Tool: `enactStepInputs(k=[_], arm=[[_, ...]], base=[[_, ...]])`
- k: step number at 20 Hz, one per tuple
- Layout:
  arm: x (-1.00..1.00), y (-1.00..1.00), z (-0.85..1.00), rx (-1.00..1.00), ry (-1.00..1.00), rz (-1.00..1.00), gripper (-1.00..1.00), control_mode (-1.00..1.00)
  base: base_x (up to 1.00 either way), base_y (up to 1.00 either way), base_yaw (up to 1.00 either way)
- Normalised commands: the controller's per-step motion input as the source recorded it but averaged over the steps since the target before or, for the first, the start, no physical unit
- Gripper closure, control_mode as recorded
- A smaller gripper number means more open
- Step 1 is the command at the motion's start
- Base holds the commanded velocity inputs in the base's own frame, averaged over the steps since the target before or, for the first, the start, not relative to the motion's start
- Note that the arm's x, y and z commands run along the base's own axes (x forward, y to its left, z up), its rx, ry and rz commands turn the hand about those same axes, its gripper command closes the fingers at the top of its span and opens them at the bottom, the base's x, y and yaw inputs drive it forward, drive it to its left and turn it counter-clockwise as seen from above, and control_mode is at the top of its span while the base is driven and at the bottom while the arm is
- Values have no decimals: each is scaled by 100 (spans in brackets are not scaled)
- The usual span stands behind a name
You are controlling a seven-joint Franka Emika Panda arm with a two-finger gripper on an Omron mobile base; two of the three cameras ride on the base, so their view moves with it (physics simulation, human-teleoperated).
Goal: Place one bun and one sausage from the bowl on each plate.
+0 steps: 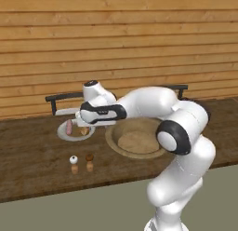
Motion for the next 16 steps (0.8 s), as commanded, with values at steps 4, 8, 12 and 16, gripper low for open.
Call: enactStepInputs(k=[4, 8, 12, 16], arm=[[-27, -64, 96, 7, 3, 0, -100, -100], [-61, -81, 83, 6, 0, 1, -100, -100], [-93, -80, 59, 2, 0, 8, -100, -100], [-98, -79, 47, 1, 0, 7, -100, -100]], base=[[0, 0, 0], [0, 0, 0], [0, 0, 0], [0, 0, 0]])
